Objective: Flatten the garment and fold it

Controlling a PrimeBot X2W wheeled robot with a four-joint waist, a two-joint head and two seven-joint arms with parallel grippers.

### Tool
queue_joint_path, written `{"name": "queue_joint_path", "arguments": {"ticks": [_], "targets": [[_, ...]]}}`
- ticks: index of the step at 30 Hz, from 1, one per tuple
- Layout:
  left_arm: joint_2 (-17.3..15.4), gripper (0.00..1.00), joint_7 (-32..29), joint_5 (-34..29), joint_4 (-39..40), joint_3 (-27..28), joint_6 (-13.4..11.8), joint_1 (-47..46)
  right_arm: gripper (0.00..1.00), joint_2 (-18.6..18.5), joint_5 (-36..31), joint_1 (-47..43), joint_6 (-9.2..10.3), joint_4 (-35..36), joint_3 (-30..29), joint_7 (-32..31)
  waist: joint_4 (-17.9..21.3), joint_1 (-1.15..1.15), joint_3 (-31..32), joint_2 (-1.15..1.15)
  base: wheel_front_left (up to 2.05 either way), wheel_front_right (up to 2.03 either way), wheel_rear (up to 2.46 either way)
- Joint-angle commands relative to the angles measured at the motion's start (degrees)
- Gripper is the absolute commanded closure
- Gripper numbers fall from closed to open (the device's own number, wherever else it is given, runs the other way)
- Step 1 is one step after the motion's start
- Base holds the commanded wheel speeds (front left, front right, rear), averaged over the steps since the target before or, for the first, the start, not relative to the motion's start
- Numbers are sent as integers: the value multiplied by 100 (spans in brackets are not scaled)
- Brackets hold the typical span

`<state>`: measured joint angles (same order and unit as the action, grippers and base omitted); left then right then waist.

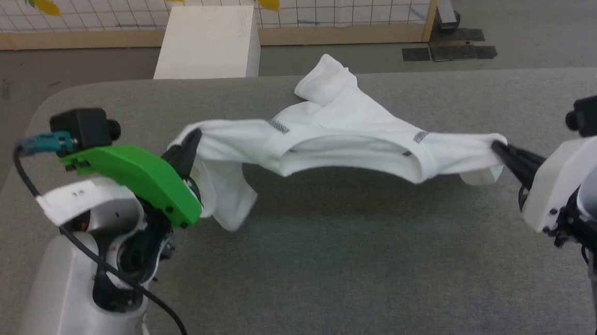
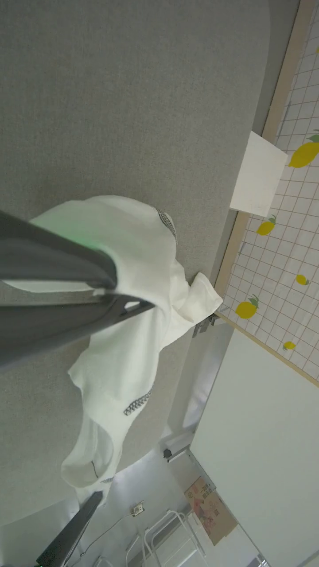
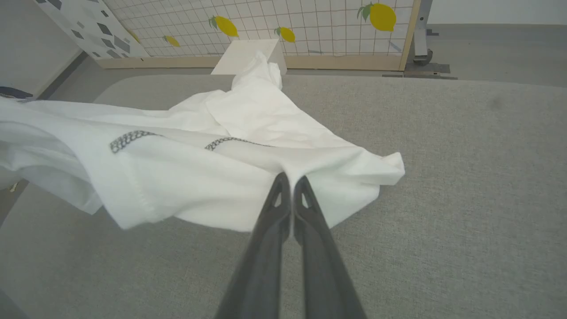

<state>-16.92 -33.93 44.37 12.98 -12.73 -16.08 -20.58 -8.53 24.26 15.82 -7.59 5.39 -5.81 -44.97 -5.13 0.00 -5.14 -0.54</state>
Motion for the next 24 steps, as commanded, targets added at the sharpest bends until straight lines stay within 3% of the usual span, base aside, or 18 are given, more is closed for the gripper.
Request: {"name": "queue_joint_path", "arguments": {"ticks": [1,4,9,16,24], "targets": [[74,100,44,176,-42,105,66,-259,100,-50,96,207,10,74,-76,-34,81,0,110,53,0,0,0],[59,100,-21,315,-407,262,162,-954,100,-123,336,870,10,188,-110,-221,179,0,208,53,0,0,0],[-36,100,-218,229,-741,108,178,-1162,100,-221,293,1047,10,173,77,-401,243,0,196,53,0,0,0],[-65,100,-346,84,-1048,-287,51,-201,100,-71,401,156,10,123,322,-407,211,0,61,53,0,0,0],[142,100,-125,116,-1509,-577,-85,1148,100,79,339,-1200,10,-153,253,-218,47,0,-63,53,0,0,0]]}}
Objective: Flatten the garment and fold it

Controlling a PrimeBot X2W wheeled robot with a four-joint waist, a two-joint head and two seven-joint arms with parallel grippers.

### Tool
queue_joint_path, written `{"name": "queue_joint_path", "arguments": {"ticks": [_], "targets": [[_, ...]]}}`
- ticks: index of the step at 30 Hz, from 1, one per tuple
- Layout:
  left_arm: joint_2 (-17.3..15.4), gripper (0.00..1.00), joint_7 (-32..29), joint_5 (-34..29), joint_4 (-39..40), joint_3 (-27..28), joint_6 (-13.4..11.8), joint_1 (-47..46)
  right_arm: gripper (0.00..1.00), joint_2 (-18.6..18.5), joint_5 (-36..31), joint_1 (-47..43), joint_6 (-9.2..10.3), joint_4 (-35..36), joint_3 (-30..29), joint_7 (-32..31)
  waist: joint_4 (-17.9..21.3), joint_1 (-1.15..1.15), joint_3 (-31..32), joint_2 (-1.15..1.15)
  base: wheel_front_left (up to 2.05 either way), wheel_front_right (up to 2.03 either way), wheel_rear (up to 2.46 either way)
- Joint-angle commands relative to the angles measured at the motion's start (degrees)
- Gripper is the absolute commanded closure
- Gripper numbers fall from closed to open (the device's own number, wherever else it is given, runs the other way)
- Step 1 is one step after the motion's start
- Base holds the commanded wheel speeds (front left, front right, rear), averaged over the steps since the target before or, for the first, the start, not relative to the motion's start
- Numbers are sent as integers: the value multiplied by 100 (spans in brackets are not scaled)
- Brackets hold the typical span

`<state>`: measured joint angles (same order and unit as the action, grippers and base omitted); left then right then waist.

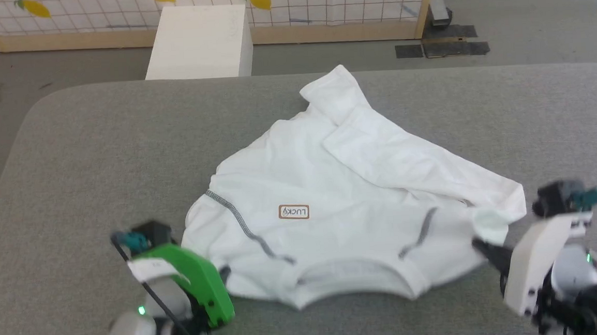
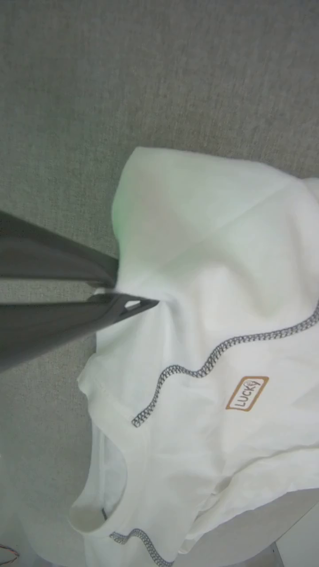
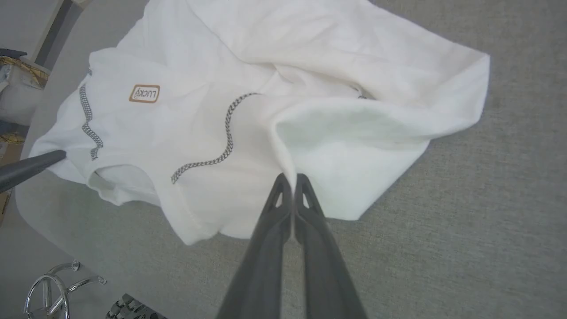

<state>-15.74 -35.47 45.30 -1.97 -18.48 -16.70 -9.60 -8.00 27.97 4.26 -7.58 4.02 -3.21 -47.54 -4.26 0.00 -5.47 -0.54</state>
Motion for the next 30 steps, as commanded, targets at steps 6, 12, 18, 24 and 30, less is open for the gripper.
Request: {"name": "queue_joint_path", "arguments": {"ticks": [6,12,18,24,30], "targets": [[262,100,254,123,-485,-90,9,468,100,171,-239,-682,9,-418,7,204,-118,0,-56,52,0,0,0],[351,13,438,183,-738,-61,103,488,100,241,-481,-793,9,-809,106,305,-104,0,-46,52,0,0,0],[160,0,633,66,-446,128,-47,532,0,304,-495,-670,9,-787,1,546,-39,0,67,52,0,0,0],[-273,0,390,-219,479,139,-426,842,0,368,-470,-685,9,-421,-327,683,-56,0,164,52,0,0,0],[-479,0,-197,-404,1037,-251,-651,1079,0,423,-487,-677,9,-184,-574,655,-97,0,93,52,0,0,0]]}}
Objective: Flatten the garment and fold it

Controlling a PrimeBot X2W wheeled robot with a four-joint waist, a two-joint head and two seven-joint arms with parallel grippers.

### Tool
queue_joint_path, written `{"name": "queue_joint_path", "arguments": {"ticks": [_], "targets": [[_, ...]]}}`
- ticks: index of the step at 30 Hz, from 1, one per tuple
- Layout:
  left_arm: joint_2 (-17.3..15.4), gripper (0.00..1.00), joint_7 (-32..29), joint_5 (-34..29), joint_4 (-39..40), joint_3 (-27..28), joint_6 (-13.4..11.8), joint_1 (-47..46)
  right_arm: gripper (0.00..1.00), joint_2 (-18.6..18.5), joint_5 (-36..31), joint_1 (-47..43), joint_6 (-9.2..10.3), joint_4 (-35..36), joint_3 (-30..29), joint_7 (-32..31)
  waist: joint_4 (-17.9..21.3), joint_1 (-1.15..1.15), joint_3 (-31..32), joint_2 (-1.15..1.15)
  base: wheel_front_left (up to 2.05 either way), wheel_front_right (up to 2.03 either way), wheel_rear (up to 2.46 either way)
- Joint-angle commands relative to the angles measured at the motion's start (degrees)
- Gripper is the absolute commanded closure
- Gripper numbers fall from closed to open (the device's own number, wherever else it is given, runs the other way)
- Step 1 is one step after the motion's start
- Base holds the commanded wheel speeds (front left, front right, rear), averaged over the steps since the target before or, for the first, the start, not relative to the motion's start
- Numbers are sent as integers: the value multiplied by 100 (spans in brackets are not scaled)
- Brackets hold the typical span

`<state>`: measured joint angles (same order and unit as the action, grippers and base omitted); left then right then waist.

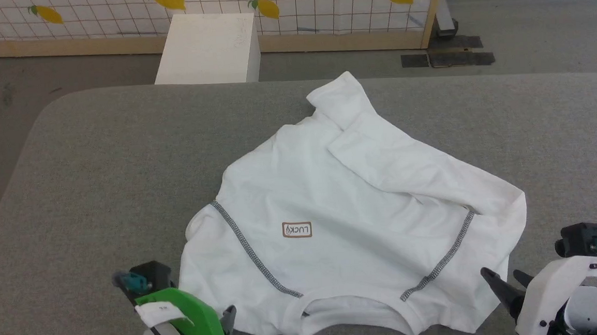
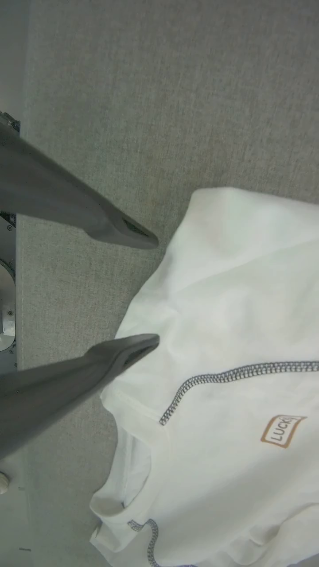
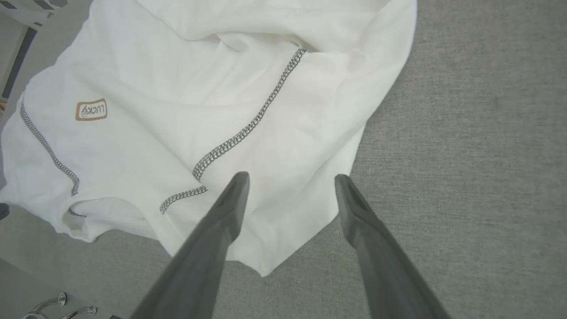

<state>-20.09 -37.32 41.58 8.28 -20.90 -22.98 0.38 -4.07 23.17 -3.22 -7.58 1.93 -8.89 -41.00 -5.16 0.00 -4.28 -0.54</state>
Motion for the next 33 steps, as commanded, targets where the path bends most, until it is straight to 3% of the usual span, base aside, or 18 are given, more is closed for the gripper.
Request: {"name": "queue_joint_path", "arguments": {"ticks": [1,7,14,21,22,23,33], "targets": [[-65,0,-45,-87,14,-69,-46,96,0,35,-12,75,9,38,-21,-4,-8,0,-36,53,0,0,0],[-39,0,135,-381,-228,-289,-51,21,0,70,-11,95,9,88,-94,-27,-18,0,-102,53,0,0,0],[75,0,657,-611,-810,-430,235,-333,0,92,-13,115,9,147,-121,-61,-1,0,-144,53,0,0,0],[182,0,791,-571,-1135,-494,384,-470,0,103,-44,107,9,154,-146,-98,23,0,-166,53,0,0,0],[190,67,791,-560,-1156,-498,392,-474,0,104,-46,100,9,152,-146,-103,23,0,-165,53,0,0,0],[190,97,791,-555,-1165,-501,395,-475,0,105,-44,96,9,151,-148,-104,24,0,-165,53,0,0,0],[111,100,382,-493,-754,-569,253,-450,0,113,-39,127,9,83,-141,-68,-16,0,-171,53,0,0,0]]}}
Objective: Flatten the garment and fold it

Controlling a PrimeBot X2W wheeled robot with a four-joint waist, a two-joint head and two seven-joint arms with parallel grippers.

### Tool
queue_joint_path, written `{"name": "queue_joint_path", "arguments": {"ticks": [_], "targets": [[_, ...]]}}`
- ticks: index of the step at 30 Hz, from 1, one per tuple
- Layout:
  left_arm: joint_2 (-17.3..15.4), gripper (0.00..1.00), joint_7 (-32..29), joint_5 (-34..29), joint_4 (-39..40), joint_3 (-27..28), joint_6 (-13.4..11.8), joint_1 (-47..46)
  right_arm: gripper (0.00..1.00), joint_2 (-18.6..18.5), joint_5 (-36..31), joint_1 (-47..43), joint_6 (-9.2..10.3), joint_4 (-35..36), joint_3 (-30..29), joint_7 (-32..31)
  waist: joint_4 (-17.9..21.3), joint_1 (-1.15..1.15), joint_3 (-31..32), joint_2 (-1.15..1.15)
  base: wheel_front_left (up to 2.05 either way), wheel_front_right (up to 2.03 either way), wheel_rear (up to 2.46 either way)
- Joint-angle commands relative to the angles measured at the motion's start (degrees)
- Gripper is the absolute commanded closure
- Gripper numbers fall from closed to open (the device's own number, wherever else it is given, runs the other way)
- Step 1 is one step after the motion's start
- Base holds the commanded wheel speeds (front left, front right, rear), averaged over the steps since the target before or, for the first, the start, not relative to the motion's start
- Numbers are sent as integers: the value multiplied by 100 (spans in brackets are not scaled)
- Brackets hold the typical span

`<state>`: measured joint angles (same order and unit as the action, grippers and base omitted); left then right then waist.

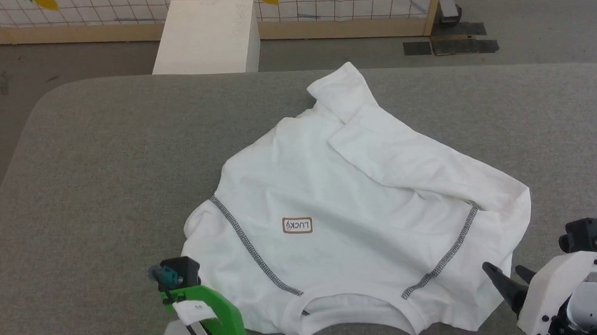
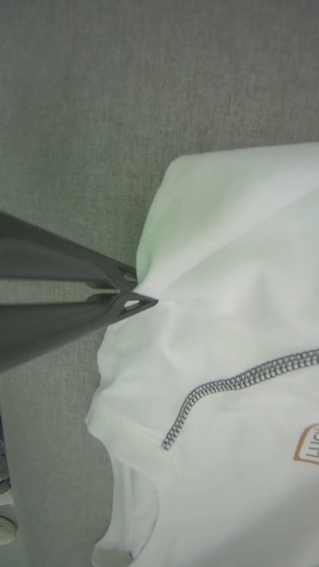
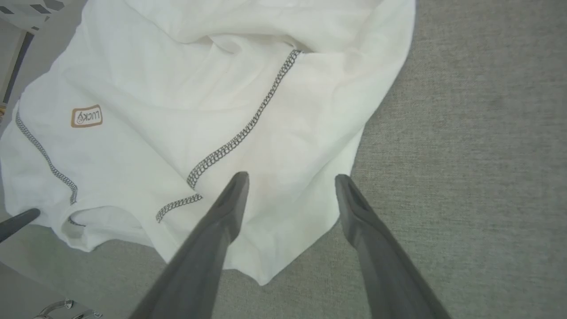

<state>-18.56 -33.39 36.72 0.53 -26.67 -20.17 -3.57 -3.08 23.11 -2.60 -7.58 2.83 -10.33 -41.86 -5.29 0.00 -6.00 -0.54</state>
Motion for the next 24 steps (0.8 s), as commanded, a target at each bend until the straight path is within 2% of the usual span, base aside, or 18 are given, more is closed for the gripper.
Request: {"name": "queue_joint_path", "arguments": {"ticks": [1,5,6,13,19,24], "targets": [[-65,100,-75,-7,99,-4,-50,-49,0,15,-31,70,9,-17,7,25,-7,0,3,53,0,0,0],[-117,100,-141,0,442,47,-115,-86,0,17,-22,83,9,-50,24,42,-20,0,7,53,0,0,0],[-120,100,-100,25,757,139,-129,-183,0,18,-15,103,9,-70,33,56,-14,0,3,53,0,0,0],[-234,100,-193,-42,1136,222,-216,-357,0,19,-43,120,9,-113,75,36,42,0,-17,53,0,0,0],[-199,100,-221,2,1192,170,-251,-244,0,-201,-579,-17,9,-99,498,38,107,0,-65,53,0,0,0],[-179,100,-187,27,1191,170,-265,-195,0,-238,-949,33,9,-264,827,81,130,0,-156,53,0,0,0]]}}
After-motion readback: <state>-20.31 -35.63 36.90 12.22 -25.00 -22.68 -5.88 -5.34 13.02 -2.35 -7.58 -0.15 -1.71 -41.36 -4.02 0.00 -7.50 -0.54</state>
